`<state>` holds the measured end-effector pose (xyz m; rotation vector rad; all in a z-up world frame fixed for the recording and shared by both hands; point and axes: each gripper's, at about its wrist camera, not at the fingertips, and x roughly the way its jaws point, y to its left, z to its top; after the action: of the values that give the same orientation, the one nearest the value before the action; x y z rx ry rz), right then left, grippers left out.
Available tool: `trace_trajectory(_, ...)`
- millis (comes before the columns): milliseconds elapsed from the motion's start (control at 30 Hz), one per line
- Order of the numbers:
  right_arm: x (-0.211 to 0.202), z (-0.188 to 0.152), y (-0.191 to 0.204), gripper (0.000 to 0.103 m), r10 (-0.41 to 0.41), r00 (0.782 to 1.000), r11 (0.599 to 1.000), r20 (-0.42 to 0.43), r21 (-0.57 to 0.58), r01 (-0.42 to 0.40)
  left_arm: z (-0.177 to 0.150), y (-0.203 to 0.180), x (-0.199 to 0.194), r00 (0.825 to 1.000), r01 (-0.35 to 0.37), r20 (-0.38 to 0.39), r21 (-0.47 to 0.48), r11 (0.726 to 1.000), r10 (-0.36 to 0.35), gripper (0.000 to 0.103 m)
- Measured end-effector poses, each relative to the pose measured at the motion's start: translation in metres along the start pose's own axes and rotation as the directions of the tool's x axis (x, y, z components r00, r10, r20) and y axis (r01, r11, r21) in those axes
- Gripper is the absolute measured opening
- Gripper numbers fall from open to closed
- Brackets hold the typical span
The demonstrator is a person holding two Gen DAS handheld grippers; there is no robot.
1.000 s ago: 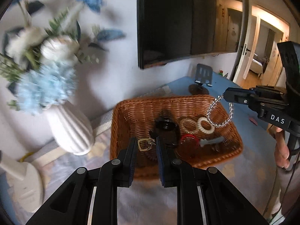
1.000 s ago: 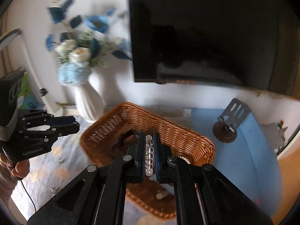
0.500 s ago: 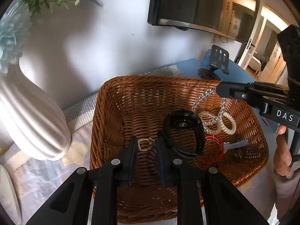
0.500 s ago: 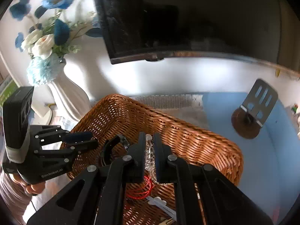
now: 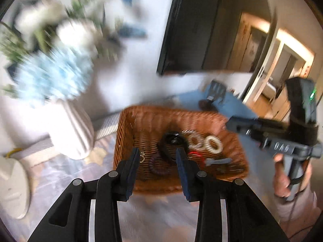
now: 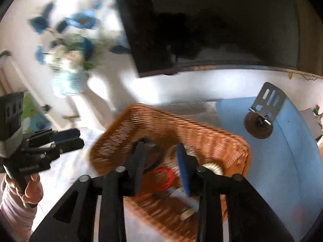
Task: Organize jewelry
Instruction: 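Carry the gold ring and beaded bracelet into the wicker basket and release both, then move both tools back over the remaining gold ring and silver chain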
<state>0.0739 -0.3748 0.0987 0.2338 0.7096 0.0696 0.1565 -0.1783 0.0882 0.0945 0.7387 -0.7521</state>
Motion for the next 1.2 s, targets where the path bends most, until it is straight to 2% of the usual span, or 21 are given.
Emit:
trace_trajectory(133,-0.024,-0.022,0.042,0.049,0.053,0.999,0.997,-0.004,-0.050,-0.053,-0.015,-0.013,-0.060,0.996,-0.061,0.064,0.034,0.998,0.059,0.047)
trace_trajectory(200,-0.031,-0.033,0.059,0.049,0.074,0.997,0.995,-0.005,-0.068,-0.074,-0.028,-0.017,-0.089,0.992,-0.086,0.091,0.044,0.995,0.082,0.057)
trace_trajectory(267,-0.037,-0.049,0.075,0.049,0.103,0.995,0.992,0.002,-0.073,-0.103,-0.048,-0.017,-0.120,0.988,-0.094,0.124,0.026,0.995,0.090,0.077)
trace_trajectory(400,-0.035,-0.081,0.096,0.049,0.106,0.994,0.990,0.033,-0.100,-0.102,-0.086,-0.009,-0.151,0.988,-0.095,0.122,-0.011,0.995,0.095,0.077)
trace_trajectory(533,-0.026,-0.115,0.110,0.049,0.057,0.994,0.989,0.093,-0.140,-0.044,-0.121,0.004,-0.168,0.975,-0.161,0.146,-0.045,0.986,0.166,0.077)
trace_trajectory(600,-0.017,-0.129,0.113,0.049,0.025,0.994,0.988,0.103,-0.156,-0.008,-0.142,0.015,-0.173,0.967,-0.189,0.160,-0.078,0.979,0.199,0.077)
trace_trajectory(800,0.002,-0.144,0.100,0.049,0.033,0.995,0.993,0.098,-0.118,-0.021,-0.193,0.045,-0.161,0.960,-0.217,0.144,-0.162,0.962,0.241,0.077)
trace_trajectory(967,0.012,-0.147,0.092,0.049,0.040,0.997,0.995,0.071,-0.089,-0.034,-0.219,0.061,-0.136,0.955,-0.264,0.083,-0.193,0.945,0.284,0.077)
trace_trajectory(1200,0.018,-0.151,0.099,0.049,0.021,0.999,0.993,0.049,-0.117,-0.016,-0.238,0.071,-0.111,0.949,-0.305,0.019,-0.212,0.928,0.316,0.077)
